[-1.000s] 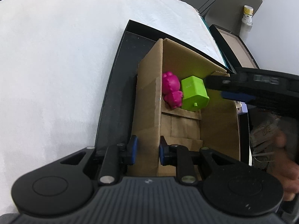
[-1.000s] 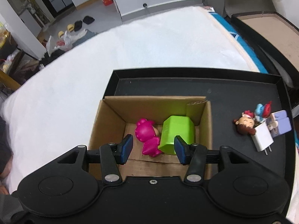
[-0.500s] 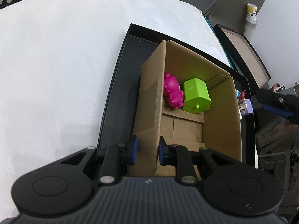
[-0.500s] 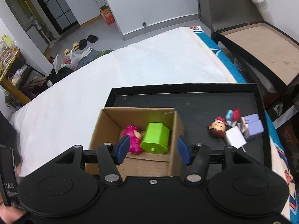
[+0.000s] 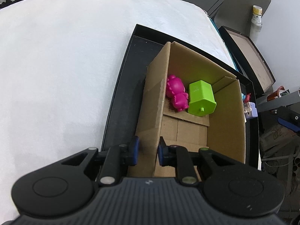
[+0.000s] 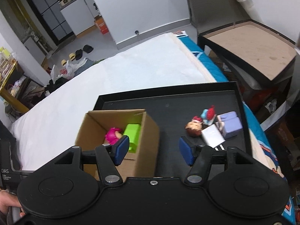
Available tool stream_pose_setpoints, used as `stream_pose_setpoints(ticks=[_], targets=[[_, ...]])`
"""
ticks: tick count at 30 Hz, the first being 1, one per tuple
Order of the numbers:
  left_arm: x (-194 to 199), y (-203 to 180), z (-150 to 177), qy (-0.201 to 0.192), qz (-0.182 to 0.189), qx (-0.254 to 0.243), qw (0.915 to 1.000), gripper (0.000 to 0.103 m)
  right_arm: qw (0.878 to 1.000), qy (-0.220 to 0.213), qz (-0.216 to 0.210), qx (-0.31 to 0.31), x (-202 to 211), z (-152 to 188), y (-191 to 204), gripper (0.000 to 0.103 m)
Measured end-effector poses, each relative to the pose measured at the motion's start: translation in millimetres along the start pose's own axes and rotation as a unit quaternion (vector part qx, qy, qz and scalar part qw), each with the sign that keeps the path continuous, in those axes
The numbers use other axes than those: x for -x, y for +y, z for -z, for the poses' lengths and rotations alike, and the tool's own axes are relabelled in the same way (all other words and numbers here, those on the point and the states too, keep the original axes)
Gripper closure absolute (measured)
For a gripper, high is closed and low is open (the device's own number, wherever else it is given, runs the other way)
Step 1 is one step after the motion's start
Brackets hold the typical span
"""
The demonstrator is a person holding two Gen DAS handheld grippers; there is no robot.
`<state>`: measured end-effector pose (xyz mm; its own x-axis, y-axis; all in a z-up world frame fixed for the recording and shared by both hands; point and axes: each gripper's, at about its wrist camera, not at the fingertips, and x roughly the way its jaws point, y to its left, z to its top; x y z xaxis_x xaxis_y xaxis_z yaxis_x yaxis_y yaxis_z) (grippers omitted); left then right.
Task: Organize rigid objects
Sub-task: 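Withdraw the right gripper from the box toward the remaining toys, then close the right gripper on the white charger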
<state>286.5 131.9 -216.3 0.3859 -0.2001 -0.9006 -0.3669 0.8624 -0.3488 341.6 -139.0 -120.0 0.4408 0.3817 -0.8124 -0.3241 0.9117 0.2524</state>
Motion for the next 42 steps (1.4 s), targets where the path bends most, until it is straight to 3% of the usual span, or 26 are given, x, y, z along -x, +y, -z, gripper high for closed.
stream_pose_setpoints(ticks=[10, 13, 26, 42], targets=[[-0.7, -1.6, -1.9, 0.002, -0.007, 0.0, 1.0, 0.084, 0.999, -0.01, 0.005, -0.042, -5.1, 4.6, -52.1, 0.044], [-1.4, -1.2, -2.5, 0.003, -0.009, 0.003, 0.9999, 0.085, 0.999, -0.022, -0.002, -0.024, -10.0, 9.9, -60.7, 0.044], [-4.7, -2.8, -3.3, -0.002, -0.019, 0.008, 0.9998, 0.085, 0.999, 0.005, -0.02, -0.027, -58.4, 22.5, -100.1, 0.045], [-5.0, -3.4, -5.5, -0.002, -0.026, 0.002, 0.9997, 0.085, 0.999, 0.037, 0.036, -0.009, -103.2, 28.5, -119.2, 0.046]])
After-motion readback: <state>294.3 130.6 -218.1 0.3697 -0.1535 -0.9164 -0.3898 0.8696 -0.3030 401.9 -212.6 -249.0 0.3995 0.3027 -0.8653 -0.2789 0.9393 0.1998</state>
